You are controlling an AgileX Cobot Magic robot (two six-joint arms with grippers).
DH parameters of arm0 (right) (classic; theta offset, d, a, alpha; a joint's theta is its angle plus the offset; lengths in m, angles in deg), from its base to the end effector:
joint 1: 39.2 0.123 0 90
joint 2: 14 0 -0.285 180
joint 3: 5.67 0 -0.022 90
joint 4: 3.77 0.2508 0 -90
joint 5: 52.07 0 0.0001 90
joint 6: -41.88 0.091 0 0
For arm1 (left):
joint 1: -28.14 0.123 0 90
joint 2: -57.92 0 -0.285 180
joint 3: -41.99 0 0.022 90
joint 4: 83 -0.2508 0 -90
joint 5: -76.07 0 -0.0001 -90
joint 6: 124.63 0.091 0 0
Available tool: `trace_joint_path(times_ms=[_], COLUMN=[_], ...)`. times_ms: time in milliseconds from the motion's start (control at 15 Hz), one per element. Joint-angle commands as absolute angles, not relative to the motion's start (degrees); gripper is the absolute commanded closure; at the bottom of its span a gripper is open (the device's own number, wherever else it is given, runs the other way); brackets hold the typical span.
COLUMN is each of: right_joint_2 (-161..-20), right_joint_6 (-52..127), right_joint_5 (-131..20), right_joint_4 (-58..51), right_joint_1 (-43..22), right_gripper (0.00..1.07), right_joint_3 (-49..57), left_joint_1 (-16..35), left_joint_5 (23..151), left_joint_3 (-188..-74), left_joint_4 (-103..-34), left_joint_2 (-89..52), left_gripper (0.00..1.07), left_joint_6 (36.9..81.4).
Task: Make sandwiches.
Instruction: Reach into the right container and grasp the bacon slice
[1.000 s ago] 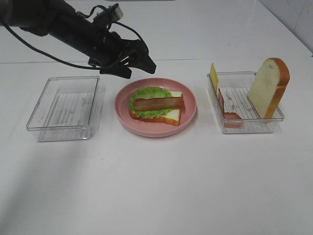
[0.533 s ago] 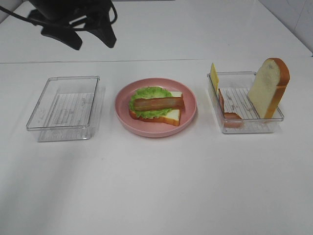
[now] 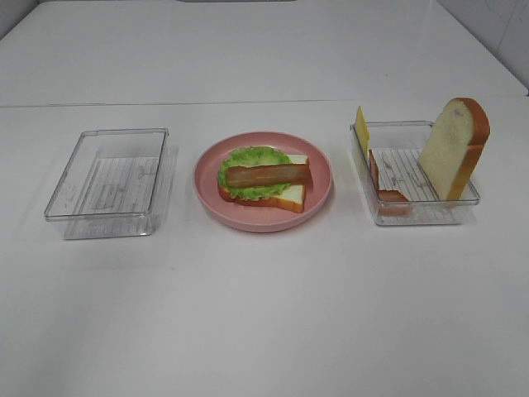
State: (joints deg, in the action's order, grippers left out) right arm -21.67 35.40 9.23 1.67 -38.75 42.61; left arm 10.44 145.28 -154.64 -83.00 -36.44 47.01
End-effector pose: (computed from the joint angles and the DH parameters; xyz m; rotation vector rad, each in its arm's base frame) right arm -0.0064 0.0075 0.2782 -0.1288 2.0390 0.0479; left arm 0.2969 -0.0947 0.4057 0.2096 2.5656 -0.1722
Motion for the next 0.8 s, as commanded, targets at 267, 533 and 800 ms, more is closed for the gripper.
trace_joint_path(times_ms=[267,533,800], right_joint_2=[-20.8,-20.8,-20.8], right_joint_6=[35.1,35.1,35.1], right_joint_5=[8.7,8.7,8.7], right_joint_4=[1.9,1.9,1.9], right_joint_1=[-39.1,-39.1,-39.1], right_gripper=[0.3,0.3,0.3], right_joint_3=[42.7,42.7,42.7], left_joint_1=[10.2,10.2,10.2], left_joint_5=[148.5,147.3,145.9], left_joint_3=[-128.1,-113.4,-106.9], left_joint_4=[-87.4,-87.4,-87.4], left_joint_2=[-12.8,5.3,27.5], left_gripper=[0.28,0.28,0.28], left_joint_6=[43.7,43.4,46.1])
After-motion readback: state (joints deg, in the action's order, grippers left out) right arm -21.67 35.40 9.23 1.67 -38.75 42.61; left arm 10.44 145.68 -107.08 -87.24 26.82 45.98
